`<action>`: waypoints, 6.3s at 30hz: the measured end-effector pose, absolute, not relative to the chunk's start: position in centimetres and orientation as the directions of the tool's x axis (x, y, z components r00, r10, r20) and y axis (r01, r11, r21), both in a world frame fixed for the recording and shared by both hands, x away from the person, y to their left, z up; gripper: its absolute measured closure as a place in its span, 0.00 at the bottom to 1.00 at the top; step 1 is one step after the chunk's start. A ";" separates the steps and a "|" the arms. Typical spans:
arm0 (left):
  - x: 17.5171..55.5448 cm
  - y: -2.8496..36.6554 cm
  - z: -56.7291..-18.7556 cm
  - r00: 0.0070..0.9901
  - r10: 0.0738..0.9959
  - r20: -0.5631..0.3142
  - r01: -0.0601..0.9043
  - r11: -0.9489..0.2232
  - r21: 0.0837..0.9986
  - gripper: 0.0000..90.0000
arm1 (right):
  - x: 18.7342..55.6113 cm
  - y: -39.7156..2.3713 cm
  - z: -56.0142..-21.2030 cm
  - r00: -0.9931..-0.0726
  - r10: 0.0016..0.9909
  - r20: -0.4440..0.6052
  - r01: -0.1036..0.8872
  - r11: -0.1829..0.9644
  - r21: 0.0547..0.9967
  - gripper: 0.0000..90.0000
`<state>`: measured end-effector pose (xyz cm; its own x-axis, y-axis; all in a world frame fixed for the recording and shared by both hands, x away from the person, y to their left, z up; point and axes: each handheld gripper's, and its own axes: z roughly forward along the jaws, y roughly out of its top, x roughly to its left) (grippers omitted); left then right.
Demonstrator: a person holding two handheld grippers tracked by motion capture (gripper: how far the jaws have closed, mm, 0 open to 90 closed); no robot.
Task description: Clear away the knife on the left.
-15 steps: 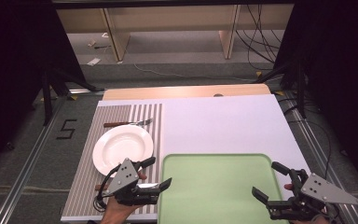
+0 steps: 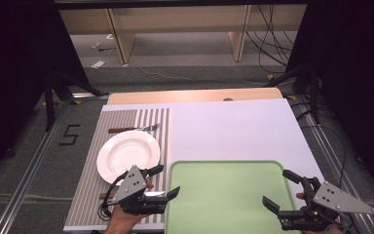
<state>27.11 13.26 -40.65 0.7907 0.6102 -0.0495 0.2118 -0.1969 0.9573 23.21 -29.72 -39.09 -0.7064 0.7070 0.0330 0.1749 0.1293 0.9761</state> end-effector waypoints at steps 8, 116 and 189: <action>27.3 13.5 -40.4 0.802 0.594 -0.069 0.232 -0.203 0.951 0.23 | 23.2 -29.7 -39.1 -0.705 0.708 0.037 0.181 0.129 0.975 0.04; 34.1 21.8 -46.0 0.707 0.707 -0.012 0.700 -0.699 0.146 0.64 | 23.4 -29.3 -39.3 -0.722 0.690 0.057 0.198 0.126 0.972 0.05; 31.2 12.9 -40.8 0.798 0.548 -0.251 0.596 -0.652 0.468 0.85 | 23.3 -29.4 -39.2 -0.726 0.686 0.050 0.196 0.136 0.971 0.05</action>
<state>31.23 12.94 -40.77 0.7975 0.5484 -0.2515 0.5961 -0.6522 0.4683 23.29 -29.35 -39.19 -0.7259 0.6860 0.0504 0.1961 0.1361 0.9711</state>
